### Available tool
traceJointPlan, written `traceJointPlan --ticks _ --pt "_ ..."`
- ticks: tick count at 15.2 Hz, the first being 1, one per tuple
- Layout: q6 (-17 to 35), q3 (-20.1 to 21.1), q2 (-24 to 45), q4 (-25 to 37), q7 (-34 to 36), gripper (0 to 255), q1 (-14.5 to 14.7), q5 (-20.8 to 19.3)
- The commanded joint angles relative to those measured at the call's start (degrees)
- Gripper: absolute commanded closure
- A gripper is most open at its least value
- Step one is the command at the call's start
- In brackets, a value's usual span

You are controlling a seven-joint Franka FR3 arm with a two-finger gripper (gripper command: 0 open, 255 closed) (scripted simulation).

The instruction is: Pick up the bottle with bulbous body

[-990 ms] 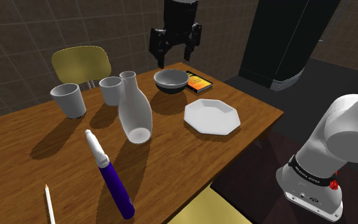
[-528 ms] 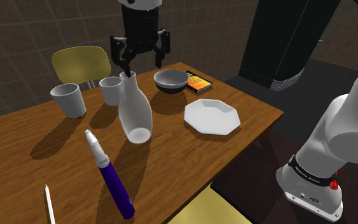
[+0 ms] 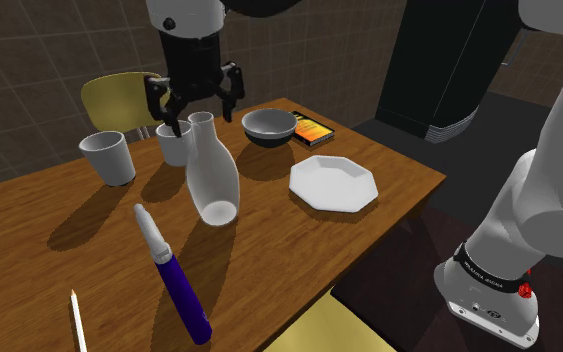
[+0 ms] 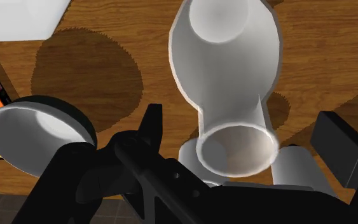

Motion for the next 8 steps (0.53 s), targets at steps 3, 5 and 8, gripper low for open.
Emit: traceJointPlan --ticks 3,5,8 --pt "2.8 -0.2 -0.2 -3.0 0.3 0 -0.3 0.0" --pt "2.8 -0.2 -0.3 -3.1 0.3 255 -0.4 0.1" --pt "2.8 -0.2 -0.3 -3.1 0.3 255 -0.4 0.1"
